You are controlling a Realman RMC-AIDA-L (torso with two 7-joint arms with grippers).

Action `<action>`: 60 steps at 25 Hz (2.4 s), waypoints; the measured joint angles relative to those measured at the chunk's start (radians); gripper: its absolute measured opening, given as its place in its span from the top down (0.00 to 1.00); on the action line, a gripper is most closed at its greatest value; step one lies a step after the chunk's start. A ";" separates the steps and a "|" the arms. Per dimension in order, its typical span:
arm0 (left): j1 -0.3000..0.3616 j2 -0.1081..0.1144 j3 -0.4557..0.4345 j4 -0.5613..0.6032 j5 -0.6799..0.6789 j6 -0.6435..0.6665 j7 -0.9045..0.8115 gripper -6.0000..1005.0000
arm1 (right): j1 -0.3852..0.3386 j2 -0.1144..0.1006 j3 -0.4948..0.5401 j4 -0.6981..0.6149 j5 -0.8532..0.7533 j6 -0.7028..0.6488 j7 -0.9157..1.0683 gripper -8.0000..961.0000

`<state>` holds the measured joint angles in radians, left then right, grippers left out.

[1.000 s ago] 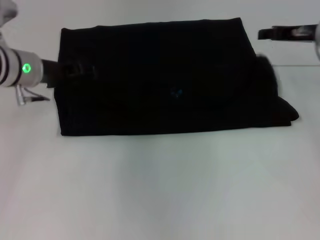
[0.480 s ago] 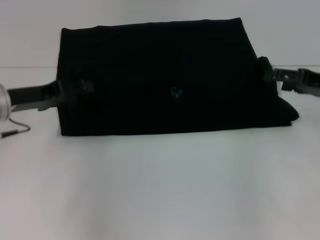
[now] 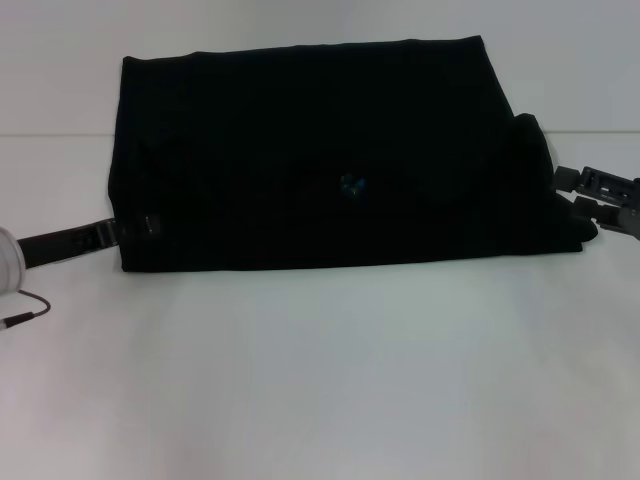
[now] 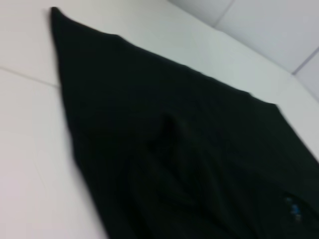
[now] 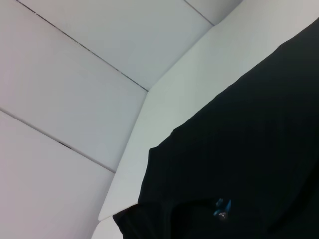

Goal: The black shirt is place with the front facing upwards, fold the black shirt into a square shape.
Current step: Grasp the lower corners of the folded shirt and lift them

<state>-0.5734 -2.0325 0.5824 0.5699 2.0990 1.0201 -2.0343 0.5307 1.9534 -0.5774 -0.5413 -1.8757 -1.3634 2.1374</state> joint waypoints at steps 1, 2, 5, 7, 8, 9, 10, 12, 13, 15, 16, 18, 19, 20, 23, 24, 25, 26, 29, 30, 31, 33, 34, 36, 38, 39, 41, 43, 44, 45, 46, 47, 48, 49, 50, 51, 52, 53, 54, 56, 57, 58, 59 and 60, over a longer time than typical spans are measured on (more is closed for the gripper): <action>-0.004 0.000 0.004 -0.013 0.000 -0.023 -0.004 0.28 | 0.000 -0.001 0.001 0.000 0.000 0.001 -0.001 0.04; -0.009 0.000 0.008 -0.026 0.001 -0.044 -0.012 0.28 | 0.000 -0.002 0.002 0.000 0.000 0.001 -0.003 0.04; -0.017 0.000 0.010 -0.048 0.001 -0.097 -0.051 0.28 | 0.005 -0.007 0.004 0.001 0.000 0.001 -0.005 0.04; -0.023 0.001 0.010 -0.057 0.001 -0.121 -0.077 0.28 | 0.006 -0.007 0.004 0.001 0.001 0.001 -0.007 0.04; -0.025 0.003 0.010 -0.064 0.001 -0.127 -0.082 0.29 | 0.007 -0.007 0.004 0.001 0.001 0.001 -0.008 0.04; -0.027 0.004 0.010 -0.067 0.002 -0.130 -0.084 0.29 | 0.007 -0.007 0.004 0.001 0.001 0.001 -0.008 0.04; -0.028 0.006 0.009 -0.073 0.002 -0.132 -0.085 0.30 | 0.007 -0.007 0.005 0.001 0.001 0.002 -0.009 0.04; -0.028 0.008 0.011 -0.079 0.010 -0.132 -0.085 0.30 | 0.007 -0.007 0.005 0.001 0.001 0.005 -0.009 0.04; -0.028 0.008 0.011 -0.079 0.010 -0.132 -0.085 0.31 | 0.006 -0.007 0.005 0.002 0.002 0.008 -0.009 0.04; -0.028 0.006 0.013 -0.081 0.037 -0.129 -0.085 0.32 | 0.005 -0.007 0.005 0.004 0.002 0.013 -0.009 0.04; -0.028 0.005 0.013 -0.081 0.039 -0.128 -0.085 0.32 | 0.005 -0.007 0.005 0.007 0.002 0.015 -0.009 0.04; -0.028 0.002 0.014 -0.082 0.043 -0.125 -0.085 0.33 | 0.004 -0.008 0.005 0.012 0.002 0.018 -0.009 0.04; -0.028 0.001 0.015 -0.082 0.044 -0.123 -0.085 0.33 | 0.004 -0.008 0.005 0.012 0.002 0.019 -0.009 0.04; -0.028 0.000 0.017 -0.082 0.045 -0.121 -0.085 0.34 | 0.003 -0.008 0.005 0.013 0.002 0.019 -0.009 0.04; -0.028 -0.001 0.029 -0.082 0.045 -0.119 -0.085 0.35 | -0.001 -0.008 0.005 0.013 0.003 0.019 -0.010 0.04; -0.029 -0.001 0.034 -0.082 0.045 -0.119 -0.084 0.35 | -0.002 -0.008 0.005 0.013 0.003 0.019 -0.010 0.04; -0.030 -0.002 0.041 -0.082 0.046 -0.119 -0.084 0.36 | -0.003 -0.008 0.005 0.014 0.003 0.019 -0.010 0.04; -0.032 -0.002 0.046 -0.082 0.046 -0.119 -0.084 0.36 | -0.004 -0.008 0.005 0.016 0.003 0.019 -0.010 0.04; -0.036 -0.007 0.047 -0.076 0.047 -0.119 -0.084 0.47 | -0.005 -0.008 0.007 0.022 0.004 0.020 -0.010 0.04; -0.036 -0.009 0.046 -0.074 0.046 -0.121 -0.084 0.51 | -0.005 -0.008 0.007 0.023 0.005 0.020 -0.010 0.04; -0.036 -0.011 0.045 -0.072 0.045 -0.123 -0.084 0.55 | -0.005 -0.008 0.007 0.023 0.005 0.020 -0.010 0.04; -0.037 -0.015 0.043 -0.071 0.043 -0.129 -0.084 0.63 | -0.005 -0.008 0.007 0.024 0.006 0.020 -0.010 0.04; -0.037 -0.016 0.043 -0.070 0.043 -0.131 -0.084 0.67 | -0.005 -0.008 0.007 0.024 0.006 0.019 -0.010 0.04; -0.037 -0.017 0.044 -0.066 0.043 -0.131 -0.084 0.76 | -0.004 -0.009 0.007 0.024 0.006 0.019 -0.009 0.04; -0.037 -0.017 0.043 -0.061 0.043 -0.129 -0.084 0.82 | -0.003 -0.010 0.007 0.024 0.006 0.020 -0.008 0.04; -0.036 -0.017 0.040 -0.057 0.041 -0.125 -0.084 0.83 | -0.002 -0.011 0.006 0.024 0.006 0.020 -0.007 0.04; -0.034 -0.016 0.037 -0.051 0.037 -0.108 -0.084 0.85 | 0.001 -0.018 0.000 0.023 0.000 0.019 -0.004 0.04; -0.033 -0.006 0.036 -0.048 0.033 -0.064 -0.086 0.88 | 0.009 -0.030 -0.004 0.021 -0.026 0.015 0.010 0.04; -0.035 0.000 0.036 -0.047 0.033 -0.044 -0.090 0.89 | 0.015 -0.038 -0.004 0.017 -0.050 0.012 0.028 0.04; -0.038 0.008 0.036 -0.047 0.034 -0.022 -0.101 0.90 | 0.025 -0.049 -0.005 0.009 -0.084 0.009 0.054 0.04; -0.043 0.017 0.036 -0.047 0.038 -0.003 -0.120 0.91 | 0.036 -0.060 -0.006 0.002 -0.117 0.004 0.084 0.04; -0.047 0.025 0.036 -0.047 0.041 0.008 -0.138 0.92 | 0.047 -0.070 -0.006 -0.007 -0.152 -0.001 0.115 0.04; -0.055 0.038 0.035 -0.042 0.046 0.028 -0.182 0.93 | 0.084 -0.098 -0.007 -0.028 -0.247 -0.012 0.188 0.04; -0.058 0.041 0.035 -0.039 0.046 0.034 -0.198 0.94 | 0.104 -0.110 -0.008 -0.037 -0.293 -0.013 0.226 0.04; -0.058 0.041 0.035 -0.039 0.046 0.034 -0.198 0.94 | 0.104 -0.110 -0.008 -0.037 -0.293 -0.013 0.226 0.04; -0.063 0.045 0.035 -0.033 0.048 0.038 -0.222 0.94 | 0.124 -0.121 -0.010 -0.049 -0.339 -0.011 0.257 0.04; -0.069 0.047 0.035 -0.030 0.050 0.039 -0.239 0.94 | 0.145 -0.129 -0.012 -0.062 -0.388 -0.008 0.290 0.04; -0.079 0.050 0.036 -0.025 0.053 0.035 -0.257 0.95 | 0.168 -0.134 -0.015 -0.075 -0.443 0.007 0.321 0.04; -0.079 0.050 0.036 -0.025 0.053 0.035 -0.257 0.95 | 0.195 -0.134 -0.017 -0.087 -0.508 0.023 0.349 0.04; -0.091 0.051 0.039 -0.024 0.054 0.023 -0.263 0.95 | 0.238 -0.128 -0.019 -0.100 -0.608 0.057 0.381 0.04; -0.097 0.051 0.042 -0.023 0.054 0.017 -0.264 0.95 | 0.256 -0.122 -0.023 -0.101 -0.643 0.071 0.390 0.04; -0.101 0.051 0.043 -0.023 0.054 0.012 -0.264 0.95 | 0.274 -0.113 -0.030 -0.098 -0.679 0.090 0.397 0.04; -0.104 0.050 0.044 -0.023 0.054 0.007 -0.264 0.95 | 0.289 -0.104 -0.042 -0.092 -0.705 0.115 0.404 0.04; -0.106 0.049 0.045 -0.023 0.054 0.003 -0.263 0.95 | 0.301 -0.094 -0.057 -0.083 -0.724 0.129 0.410 0.04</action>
<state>-0.6796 -1.9831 0.6278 0.5470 2.1529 1.0234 -2.2969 0.8314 1.8589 -0.6346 -0.6245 -2.5992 -1.2348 2.5469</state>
